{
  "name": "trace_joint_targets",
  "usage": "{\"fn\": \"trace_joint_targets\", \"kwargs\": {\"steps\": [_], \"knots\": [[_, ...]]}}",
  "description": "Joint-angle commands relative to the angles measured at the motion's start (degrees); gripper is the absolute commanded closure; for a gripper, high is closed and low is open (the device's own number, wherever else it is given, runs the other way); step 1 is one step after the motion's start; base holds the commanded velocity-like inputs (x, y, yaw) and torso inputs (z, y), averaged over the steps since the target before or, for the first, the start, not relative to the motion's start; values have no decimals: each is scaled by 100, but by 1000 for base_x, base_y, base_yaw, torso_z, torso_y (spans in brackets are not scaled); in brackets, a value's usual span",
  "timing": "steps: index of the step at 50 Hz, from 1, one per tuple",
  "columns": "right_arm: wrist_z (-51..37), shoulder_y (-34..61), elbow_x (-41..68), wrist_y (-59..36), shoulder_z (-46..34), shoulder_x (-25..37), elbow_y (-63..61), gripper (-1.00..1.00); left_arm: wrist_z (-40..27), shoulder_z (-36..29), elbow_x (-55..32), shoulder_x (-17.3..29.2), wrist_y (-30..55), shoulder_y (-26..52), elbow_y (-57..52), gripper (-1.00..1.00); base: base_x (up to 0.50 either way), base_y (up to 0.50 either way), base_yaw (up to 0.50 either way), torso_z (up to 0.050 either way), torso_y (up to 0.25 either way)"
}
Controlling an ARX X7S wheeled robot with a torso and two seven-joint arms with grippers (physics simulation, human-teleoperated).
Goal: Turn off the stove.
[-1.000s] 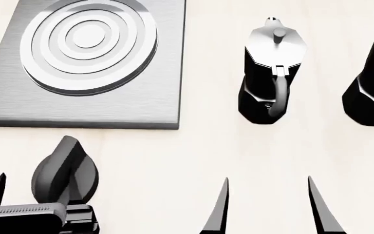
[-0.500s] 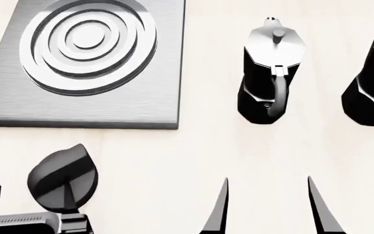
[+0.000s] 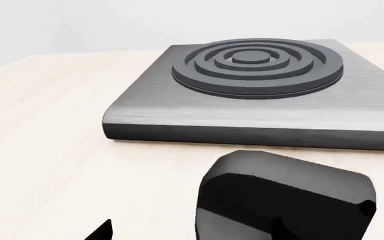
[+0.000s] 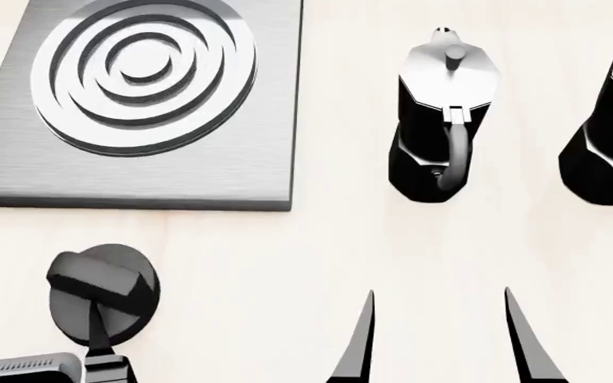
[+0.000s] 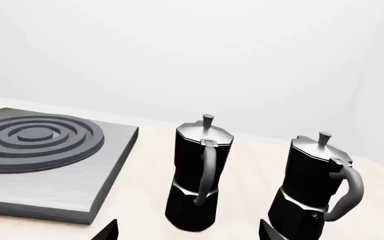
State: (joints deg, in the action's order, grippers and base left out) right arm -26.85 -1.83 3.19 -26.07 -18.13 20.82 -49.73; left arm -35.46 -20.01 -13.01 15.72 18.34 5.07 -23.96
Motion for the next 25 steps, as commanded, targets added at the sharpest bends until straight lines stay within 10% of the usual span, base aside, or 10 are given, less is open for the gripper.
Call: {"fn": "trace_joint_targets", "kwargs": {"steps": [1,25], "knots": [[-20,4,5,12,-14,18,8,-100,-214,238,-1,100,159,-53,104,-100,0,0,0,0,0],[-60,22,24,13,-46,49,1,-100,-192,277,-173,75,341,201,379,-100,0,0,0,-1,-2]]}}
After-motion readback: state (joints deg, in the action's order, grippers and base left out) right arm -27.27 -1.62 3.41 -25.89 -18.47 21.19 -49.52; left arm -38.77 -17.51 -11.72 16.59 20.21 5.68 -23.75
